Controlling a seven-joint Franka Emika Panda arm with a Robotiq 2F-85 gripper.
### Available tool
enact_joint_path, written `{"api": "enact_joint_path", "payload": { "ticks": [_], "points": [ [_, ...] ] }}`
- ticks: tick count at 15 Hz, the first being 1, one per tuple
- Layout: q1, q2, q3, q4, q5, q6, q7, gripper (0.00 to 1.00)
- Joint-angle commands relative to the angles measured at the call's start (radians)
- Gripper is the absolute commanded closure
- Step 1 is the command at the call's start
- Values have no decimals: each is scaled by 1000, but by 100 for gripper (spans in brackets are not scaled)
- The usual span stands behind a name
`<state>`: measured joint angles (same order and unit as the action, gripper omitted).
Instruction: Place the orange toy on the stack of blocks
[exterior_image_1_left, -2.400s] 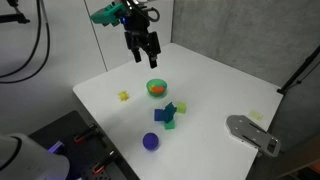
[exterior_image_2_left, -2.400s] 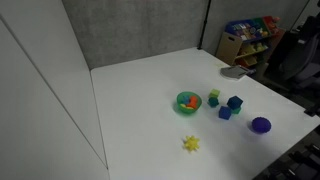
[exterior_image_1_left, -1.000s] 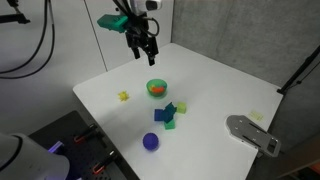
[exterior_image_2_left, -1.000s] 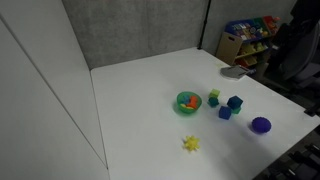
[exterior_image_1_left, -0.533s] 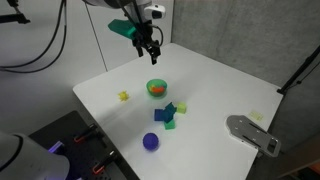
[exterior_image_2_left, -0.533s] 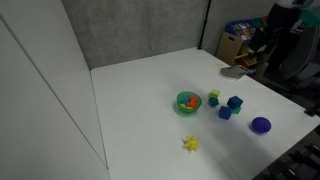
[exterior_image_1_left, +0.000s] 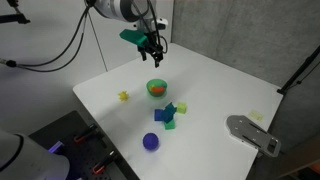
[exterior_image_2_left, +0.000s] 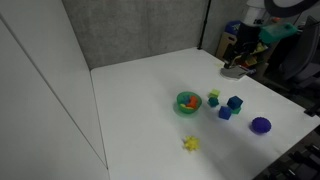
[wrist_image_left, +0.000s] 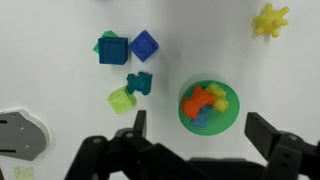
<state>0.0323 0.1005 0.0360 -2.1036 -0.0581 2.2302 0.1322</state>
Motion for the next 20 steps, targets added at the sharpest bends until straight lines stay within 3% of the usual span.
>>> {"api": "enact_joint_path", "payload": {
  "ticks": [1,20],
  "points": [
    [25,130,6,112,4,7,42,0],
    [112,708,-30,606,10,-35,117,0]
  ]
}}
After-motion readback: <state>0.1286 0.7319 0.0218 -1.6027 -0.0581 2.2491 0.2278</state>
